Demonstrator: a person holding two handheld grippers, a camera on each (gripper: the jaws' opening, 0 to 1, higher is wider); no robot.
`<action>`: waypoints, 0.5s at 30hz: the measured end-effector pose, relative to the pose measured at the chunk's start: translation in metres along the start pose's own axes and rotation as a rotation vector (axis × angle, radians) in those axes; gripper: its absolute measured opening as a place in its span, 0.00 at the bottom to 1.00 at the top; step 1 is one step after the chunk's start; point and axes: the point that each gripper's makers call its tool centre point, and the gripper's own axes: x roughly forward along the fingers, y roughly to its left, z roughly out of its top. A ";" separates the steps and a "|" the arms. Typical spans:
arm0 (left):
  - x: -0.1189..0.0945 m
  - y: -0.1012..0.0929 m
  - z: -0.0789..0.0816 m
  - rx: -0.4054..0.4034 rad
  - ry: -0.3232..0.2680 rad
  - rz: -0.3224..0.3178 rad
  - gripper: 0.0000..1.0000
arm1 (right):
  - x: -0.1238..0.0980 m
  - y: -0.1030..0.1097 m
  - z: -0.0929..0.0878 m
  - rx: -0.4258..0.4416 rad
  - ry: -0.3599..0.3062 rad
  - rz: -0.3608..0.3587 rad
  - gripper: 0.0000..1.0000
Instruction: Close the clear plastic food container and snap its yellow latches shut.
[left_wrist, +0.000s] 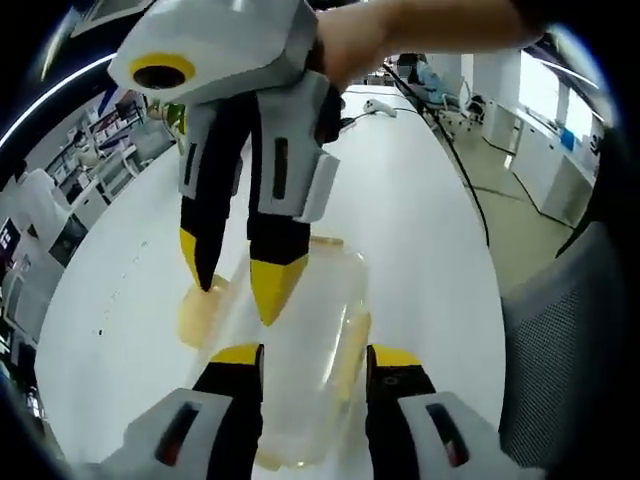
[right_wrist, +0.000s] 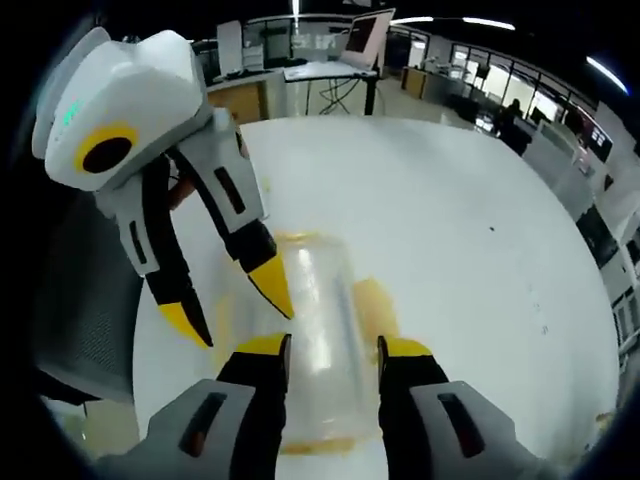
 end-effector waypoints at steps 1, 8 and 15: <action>0.000 0.000 0.000 0.002 0.001 0.001 0.35 | 0.001 -0.001 -0.001 -0.003 0.008 0.014 0.32; 0.001 0.001 0.000 0.031 -0.006 0.008 0.35 | 0.007 -0.007 0.002 0.017 0.018 0.076 0.32; 0.003 0.000 -0.001 0.056 -0.007 0.016 0.37 | 0.014 -0.004 -0.005 0.005 0.106 0.173 0.35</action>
